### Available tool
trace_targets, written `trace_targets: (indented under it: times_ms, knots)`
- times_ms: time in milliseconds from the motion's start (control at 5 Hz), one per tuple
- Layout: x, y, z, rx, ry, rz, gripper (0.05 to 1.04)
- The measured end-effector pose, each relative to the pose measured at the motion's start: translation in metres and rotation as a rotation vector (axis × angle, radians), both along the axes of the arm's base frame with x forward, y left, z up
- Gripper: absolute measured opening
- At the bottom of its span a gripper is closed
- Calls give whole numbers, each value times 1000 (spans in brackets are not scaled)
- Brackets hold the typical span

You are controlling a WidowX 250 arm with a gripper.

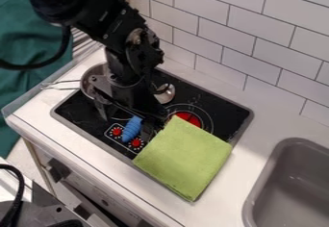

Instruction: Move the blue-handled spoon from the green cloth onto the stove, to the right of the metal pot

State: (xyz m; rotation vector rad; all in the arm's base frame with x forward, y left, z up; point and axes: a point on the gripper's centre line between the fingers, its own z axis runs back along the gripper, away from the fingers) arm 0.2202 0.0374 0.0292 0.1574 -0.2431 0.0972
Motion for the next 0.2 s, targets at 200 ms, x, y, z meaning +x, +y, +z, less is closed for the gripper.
trace_targets:
  times_ms: [200]
  knots:
    - [0, 0, 0, 0, 0, 0, 1001]
